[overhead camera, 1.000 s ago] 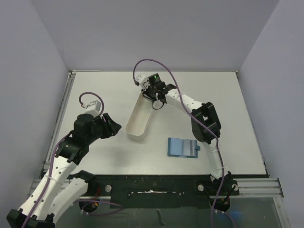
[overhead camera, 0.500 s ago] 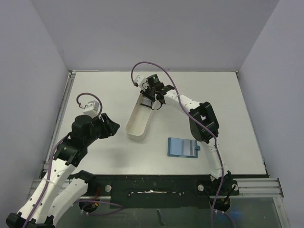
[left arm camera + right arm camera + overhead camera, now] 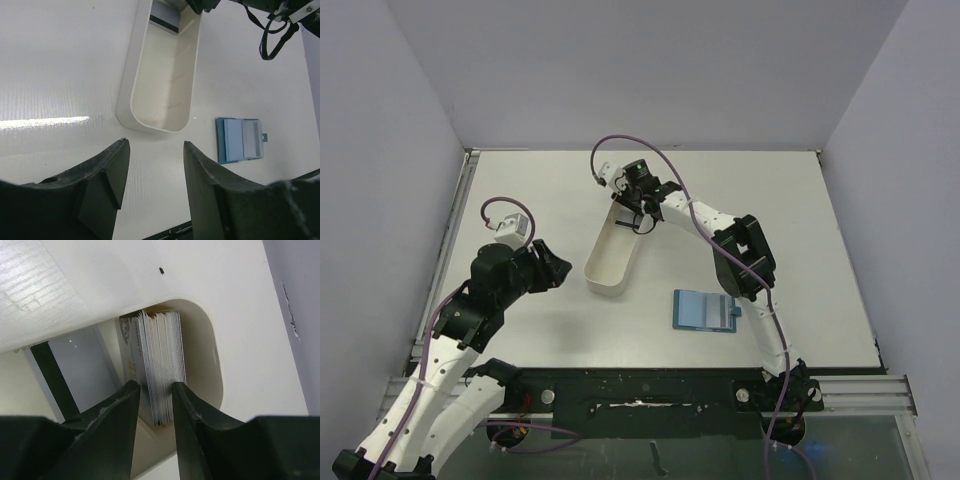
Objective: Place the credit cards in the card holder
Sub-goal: Pick up the credit card from the storage box.
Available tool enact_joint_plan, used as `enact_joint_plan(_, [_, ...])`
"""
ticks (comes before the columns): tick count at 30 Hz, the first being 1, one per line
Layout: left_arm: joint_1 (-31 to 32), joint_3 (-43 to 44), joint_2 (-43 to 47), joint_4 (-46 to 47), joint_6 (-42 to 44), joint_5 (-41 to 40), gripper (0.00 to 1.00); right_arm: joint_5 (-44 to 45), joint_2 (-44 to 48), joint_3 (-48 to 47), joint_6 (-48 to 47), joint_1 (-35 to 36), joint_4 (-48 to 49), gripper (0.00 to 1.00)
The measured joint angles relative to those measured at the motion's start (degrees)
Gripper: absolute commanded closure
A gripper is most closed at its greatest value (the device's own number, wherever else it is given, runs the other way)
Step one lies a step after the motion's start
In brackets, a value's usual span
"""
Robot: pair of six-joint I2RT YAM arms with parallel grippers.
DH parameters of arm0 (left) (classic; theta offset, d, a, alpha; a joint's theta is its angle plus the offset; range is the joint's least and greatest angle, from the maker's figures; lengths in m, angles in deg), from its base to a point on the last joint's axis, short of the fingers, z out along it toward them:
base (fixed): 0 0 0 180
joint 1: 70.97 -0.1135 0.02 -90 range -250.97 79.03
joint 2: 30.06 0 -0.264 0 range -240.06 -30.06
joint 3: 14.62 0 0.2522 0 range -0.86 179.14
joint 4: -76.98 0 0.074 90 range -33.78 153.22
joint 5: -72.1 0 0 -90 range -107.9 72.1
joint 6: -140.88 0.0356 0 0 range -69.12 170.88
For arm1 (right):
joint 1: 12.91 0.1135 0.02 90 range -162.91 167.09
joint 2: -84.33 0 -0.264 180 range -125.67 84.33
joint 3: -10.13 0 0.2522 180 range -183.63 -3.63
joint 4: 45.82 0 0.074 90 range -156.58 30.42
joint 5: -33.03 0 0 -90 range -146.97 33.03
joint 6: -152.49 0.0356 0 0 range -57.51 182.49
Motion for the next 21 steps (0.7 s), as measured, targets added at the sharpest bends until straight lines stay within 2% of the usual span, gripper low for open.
enact_joint_plan(8, [0.0,-0.1,0.1,0.0,0.0,-0.2,0.55,3.1,-0.7,-0.3,-0.8,0.3,1.4,0.73])
enact_joint_plan(21, [0.0,-0.2,0.1,0.0,0.0,-0.2,0.55,5.3,-0.7,-0.3,-1.7,1.1,3.9,0.93])
